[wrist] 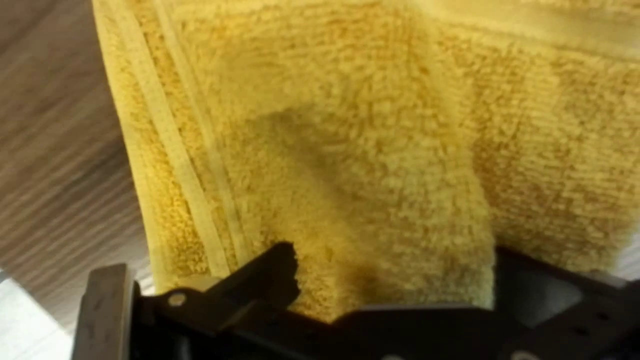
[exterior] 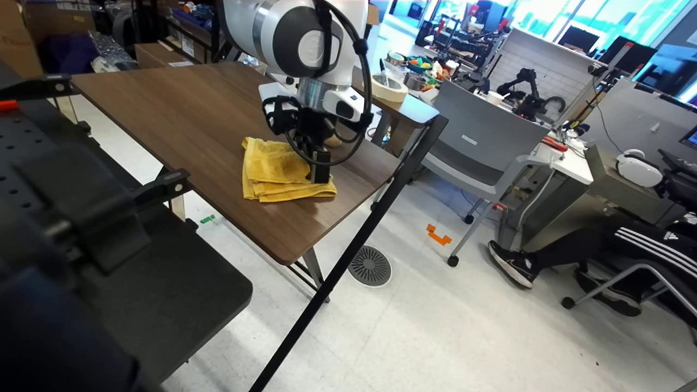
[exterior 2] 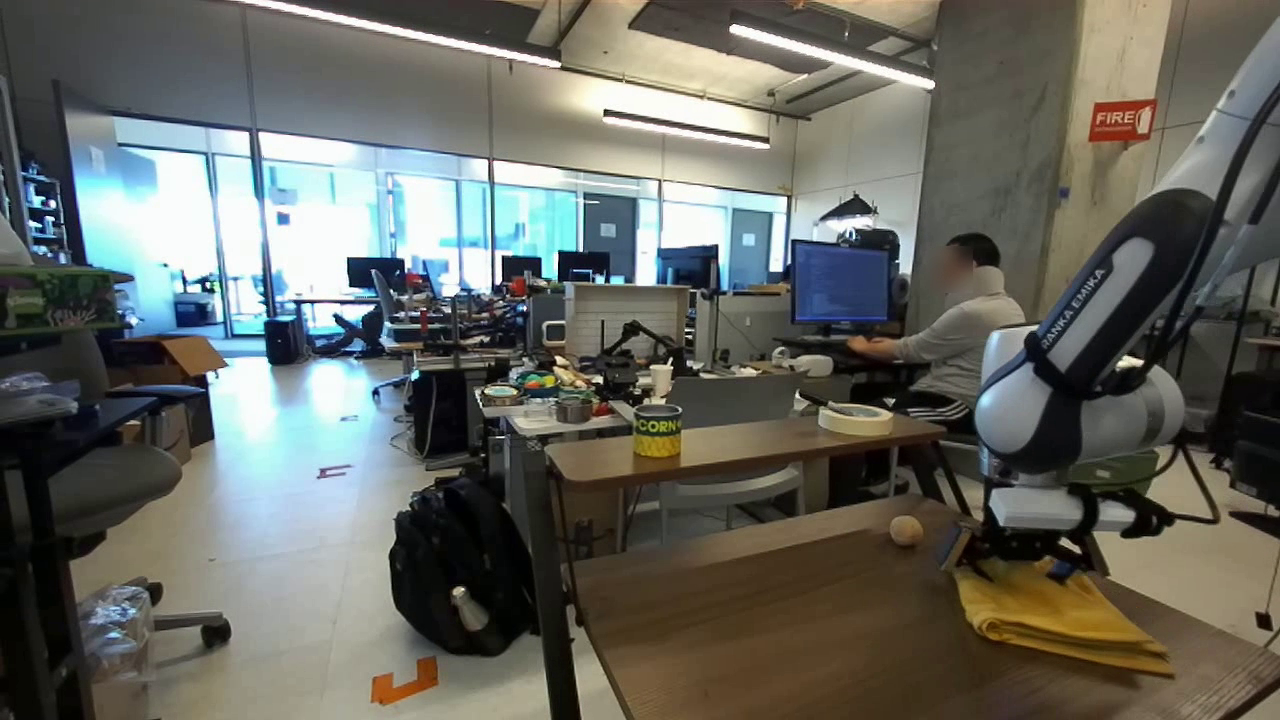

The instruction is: Wipe the table

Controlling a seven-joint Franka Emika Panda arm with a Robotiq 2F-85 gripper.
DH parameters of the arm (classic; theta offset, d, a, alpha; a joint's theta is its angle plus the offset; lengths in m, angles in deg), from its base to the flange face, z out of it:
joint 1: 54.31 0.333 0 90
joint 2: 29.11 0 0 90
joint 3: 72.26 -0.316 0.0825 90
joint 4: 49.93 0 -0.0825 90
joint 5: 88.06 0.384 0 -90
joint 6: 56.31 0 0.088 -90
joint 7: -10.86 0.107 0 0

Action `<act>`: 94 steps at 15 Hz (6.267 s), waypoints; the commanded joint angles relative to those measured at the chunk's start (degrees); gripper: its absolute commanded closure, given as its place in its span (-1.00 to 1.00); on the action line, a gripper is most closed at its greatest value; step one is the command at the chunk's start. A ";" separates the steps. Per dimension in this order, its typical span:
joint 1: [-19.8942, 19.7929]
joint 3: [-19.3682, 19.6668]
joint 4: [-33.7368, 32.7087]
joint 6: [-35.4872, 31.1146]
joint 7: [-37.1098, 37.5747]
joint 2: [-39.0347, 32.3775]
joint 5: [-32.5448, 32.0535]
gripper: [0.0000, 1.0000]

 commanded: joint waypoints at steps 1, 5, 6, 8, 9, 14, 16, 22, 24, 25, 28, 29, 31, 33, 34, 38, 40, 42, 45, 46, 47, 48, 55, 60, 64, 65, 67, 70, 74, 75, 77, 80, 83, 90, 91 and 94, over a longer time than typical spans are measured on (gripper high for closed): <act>2.59 -5.76 -3.85 -2.88 -2.06 -3.68 1.18 -1.00; 8.57 -9.47 -4.63 -4.17 -5.23 -4.62 -0.81 -1.00; 9.78 -9.39 -5.21 -3.53 -5.06 -4.66 -0.89 -1.00; 10.00 -9.03 -6.84 -2.55 -4.80 -5.19 -0.04 -1.00; 9.32 -8.71 -7.04 -2.28 -4.55 -5.38 0.64 -1.00; 12.28 -3.08 -6.61 -0.83 8.91 -5.22 2.87 -1.00; 13.40 -1.17 -6.47 -0.02 14.31 -5.27 3.56 -1.00; 12.93 -1.09 -7.68 2.00 23.90 -5.76 1.81 -1.00; 11.27 -3.04 -8.06 0.26 18.97 -5.97 0.66 -1.00; 10.32 -4.15 -8.31 -0.15 15.77 -6.06 0.32 -1.00; 8.86 -5.45 -9.31 1.42 5.85 -6.23 -0.50 -1.00; 7.73 -6.30 -9.39 3.11 2.20 -5.83 -0.20 -1.00; 5.81 -8.01 -10.41 3.81 -4.81 -5.91 0.11 -1.00; 4.70 -9.36 -11.11 3.83 -10.80 -6.53 -0.48 -1.00; 4.15 -9.96 -11.50 4.18 -13.70 -6.75 -0.81 -1.00; 4.56 -12.06 3.68 0.04 -22.60 3.26 -3.14 -1.00; 5.28 -12.87 9.01 0.79 -25.66 7.68 -5.05 -1.00; 5.74 -13.89 14.82 1.56 -28.33 12.41 -7.43 -1.00; 6.14 -14.11 12.33 2.29 -27.90 10.57 -8.42 -1.00; 6.46 -14.33 15.05 2.29 -28.59 12.64 -9.14 -1.00; 6.63 -14.42 17.08 2.28 -28.97 14.21 -9.42 -1.00; 6.66 -14.45 18.26 2.28 -29.29 15.16 -9.49 -1.00; 1.53 -17.01 1.70 -2.27 -23.93 -0.25 0.93 -1.00; 0.50 -18.29 -14.36 -0.74 -18.59 -6.16 6.99 -1.00; 2.60 -16.58 -26.93 -2.16 -10.03 -12.15 9.35 -1.00; 3.33 -16.16 -29.95 -2.59 -7.37 -14.02 9.75 -1.00; 5.59 -15.13 -35.52 -3.91 -1.21 -17.76 10.66 -1.00; 7.71 -13.63 -41.26 0.43 5.41 -21.70 8.62 -1.00; 10.37 -14.58 -41.22 3.95 4.06 -21.91 8.34 -1.00; 10.93 -14.92 -40.49 5.64 3.70 -21.25 8.26 -1.00; 11.24 -15.02 -37.50 8.29 3.30 -18.99 7.48 -1.00; 13.04 -10.99 -31.99 13.13 6.14 -14.64 5.53 -1.00; 12.79 -7.68 -26.03 15.68 6.79 -11.16 4.36 -1.00; 8.17 -2.31 -8.14 8.83 7.68 -0.96 6.03 -1.00; 6.47 -3.91 -5.30 3.88 5.58 1.02 7.51 -1.00; 2.44 -8.36 3.15 -9.20 0.17 6.67 11.08 -1.00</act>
